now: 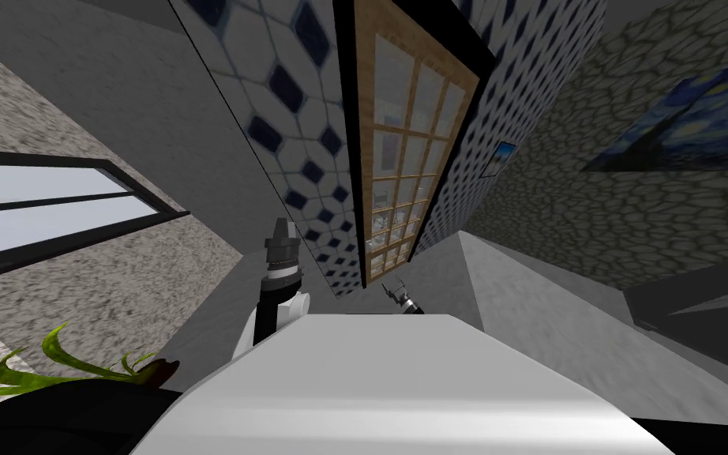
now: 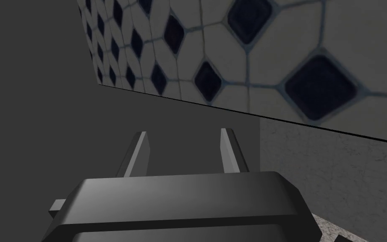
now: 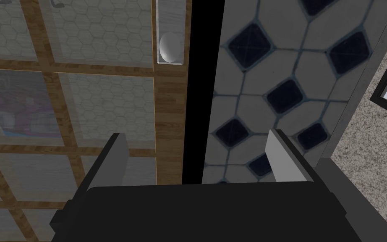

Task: Pull the door open

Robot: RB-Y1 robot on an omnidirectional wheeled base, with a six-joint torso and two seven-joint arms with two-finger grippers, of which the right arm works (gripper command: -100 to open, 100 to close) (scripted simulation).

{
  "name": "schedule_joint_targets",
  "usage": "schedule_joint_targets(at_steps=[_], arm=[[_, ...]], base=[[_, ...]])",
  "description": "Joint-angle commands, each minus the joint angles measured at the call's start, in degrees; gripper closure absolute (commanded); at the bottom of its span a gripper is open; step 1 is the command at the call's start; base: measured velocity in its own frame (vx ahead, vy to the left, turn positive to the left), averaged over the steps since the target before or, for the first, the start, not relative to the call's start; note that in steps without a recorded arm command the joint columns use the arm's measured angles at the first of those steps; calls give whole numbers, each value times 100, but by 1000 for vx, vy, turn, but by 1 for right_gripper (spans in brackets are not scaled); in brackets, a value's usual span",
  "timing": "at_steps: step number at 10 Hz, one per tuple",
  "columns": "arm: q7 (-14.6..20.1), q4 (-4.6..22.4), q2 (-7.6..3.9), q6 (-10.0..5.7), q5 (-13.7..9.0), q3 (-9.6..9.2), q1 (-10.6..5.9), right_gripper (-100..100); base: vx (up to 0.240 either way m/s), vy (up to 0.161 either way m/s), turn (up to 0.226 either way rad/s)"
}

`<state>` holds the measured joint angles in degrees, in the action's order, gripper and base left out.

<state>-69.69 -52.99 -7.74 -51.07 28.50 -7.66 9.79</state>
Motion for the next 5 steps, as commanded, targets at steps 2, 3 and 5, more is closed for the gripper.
schedule_joint_targets(at_steps=[2,3,5], arm=[[-204,282,-53,24,-272,105,-242,-100],[-286,395,-61,36,-388,150,-344,-100],[-340,471,-66,45,-465,180,-412,-100]], base=[[-93,24,199],[-86,42,232],[-35,28,105]])
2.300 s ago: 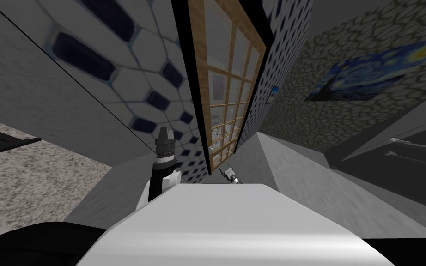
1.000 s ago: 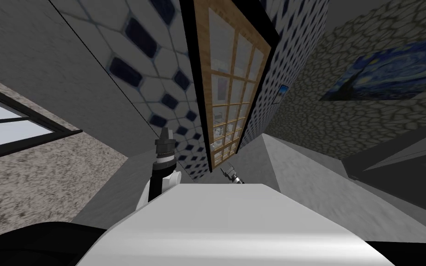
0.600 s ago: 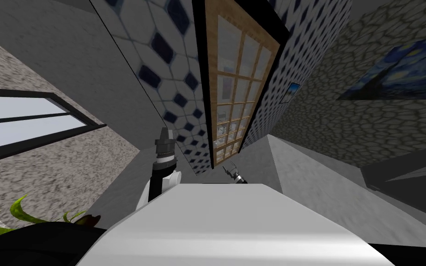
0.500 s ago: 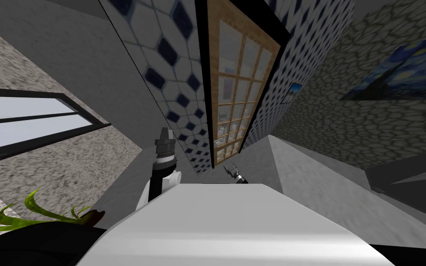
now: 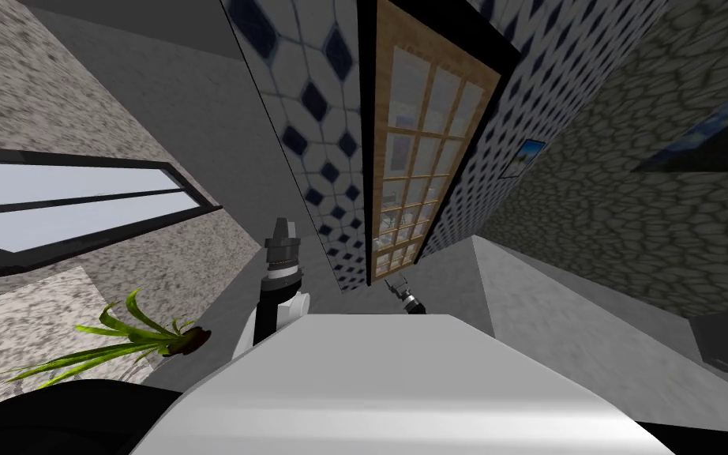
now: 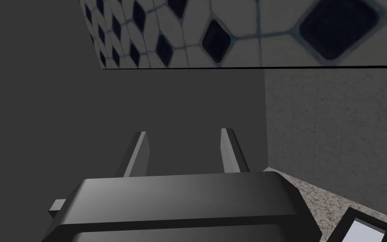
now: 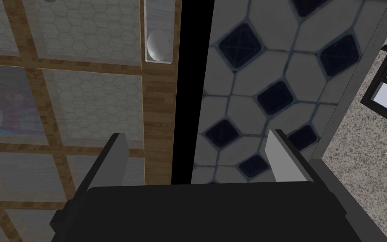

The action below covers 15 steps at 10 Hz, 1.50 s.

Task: Pull the door open

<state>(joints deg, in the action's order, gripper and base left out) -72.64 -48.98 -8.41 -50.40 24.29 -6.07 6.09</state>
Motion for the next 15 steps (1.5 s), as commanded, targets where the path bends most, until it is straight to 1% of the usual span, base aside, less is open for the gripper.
schedule_joint_targets(at_steps=[1,2,4,5,8,9,12,13,15], arm=[[-128,185,-5,-10,-160,66,-143,-100],[-185,262,1,-3,-239,97,-213,-100],[-359,492,21,18,-473,189,-422,-100],[-389,530,28,21,-511,204,-457,-100],[-657,867,108,44,-852,340,-768,-100],[-717,940,131,48,-926,370,-836,-100],[-977,1254,265,65,-1241,498,-1129,-100],[-1031,1319,302,68,-1306,525,-1190,-100],[-1232,1561,471,80,-1545,623,-1417,-100]], base=[[-35,31,224],[-41,24,195],[-43,38,252],[-31,29,131],[-16,14,228],[0,-1,166],[23,-16,189],[39,-31,121],[72,-68,149]])
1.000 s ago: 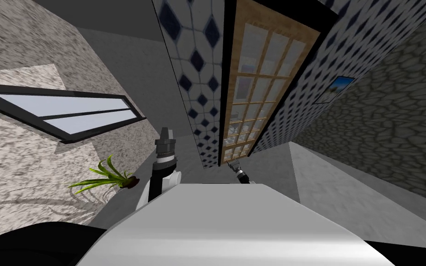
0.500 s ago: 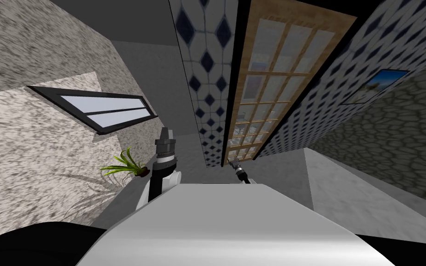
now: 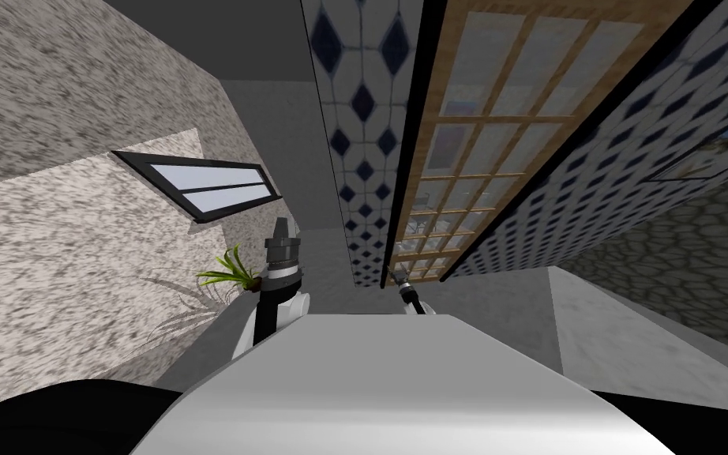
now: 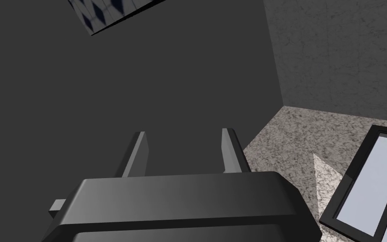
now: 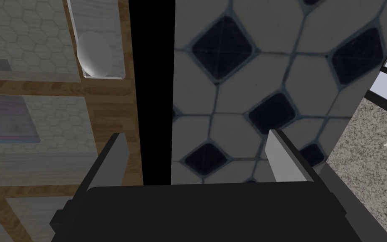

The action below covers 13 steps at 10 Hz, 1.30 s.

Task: Pull the door open

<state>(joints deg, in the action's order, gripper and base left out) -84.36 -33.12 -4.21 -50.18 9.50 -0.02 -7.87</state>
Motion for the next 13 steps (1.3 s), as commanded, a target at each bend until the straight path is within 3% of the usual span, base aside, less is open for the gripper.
schedule_joint_targets(at_steps=[1,4,7,10,11,12,13], arm=[[-148,82,149,63,-171,61,-121,-100],[-332,305,405,74,-387,152,-330,-100],[-428,417,586,78,-495,198,-437,-100],[-471,467,686,79,-543,219,-485,-100],[-454,506,690,63,-510,179,-423,-100],[-454,506,690,63,-510,179,-423,100],[-454,506,690,63,-510,179,-423,100]], base=[[137,-105,112],[170,-148,17],[190,-140,-56],[181,-91,-78],[46,-26,-5],[-38,13,17],[-19,-4,-63]])
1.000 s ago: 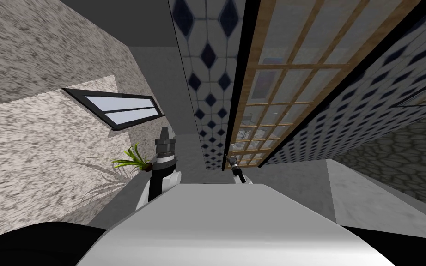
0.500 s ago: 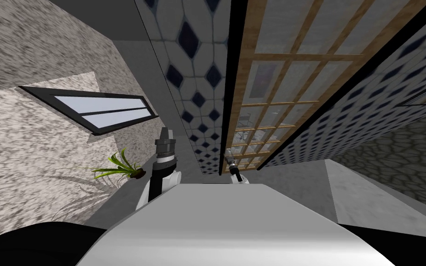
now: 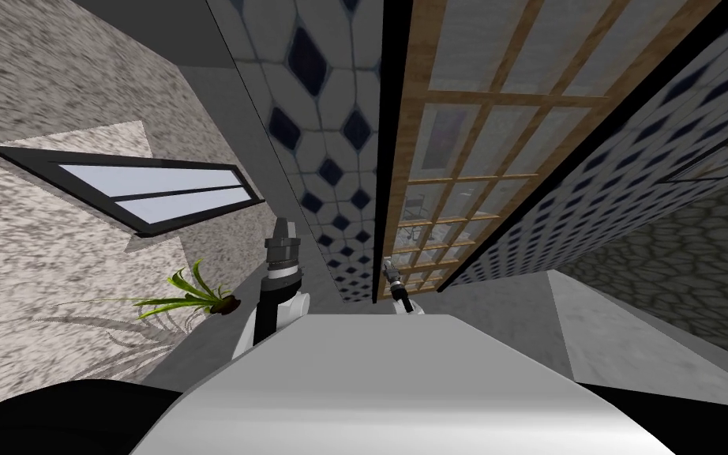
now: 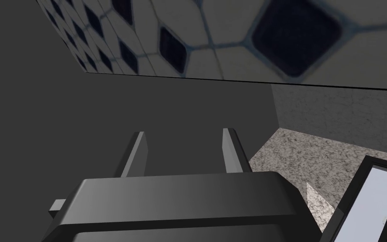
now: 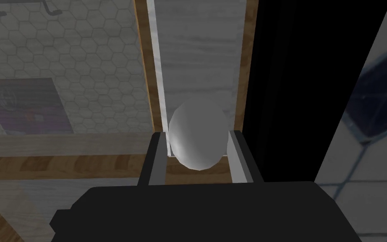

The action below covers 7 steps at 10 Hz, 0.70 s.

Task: Pull the door open

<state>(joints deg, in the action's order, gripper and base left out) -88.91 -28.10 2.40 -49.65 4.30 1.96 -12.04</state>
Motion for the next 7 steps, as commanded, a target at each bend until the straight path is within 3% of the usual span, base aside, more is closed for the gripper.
schedule_joint_targets(at_steps=[1,4,7], arm=[[1,4,28,10,10,-19,-7,100],[1,4,28,10,10,-19,-7,100],[436,-11,-74,-1,-41,16,20,100]], base=[[-9,-2,15],[0,0,0],[-98,29,105]])
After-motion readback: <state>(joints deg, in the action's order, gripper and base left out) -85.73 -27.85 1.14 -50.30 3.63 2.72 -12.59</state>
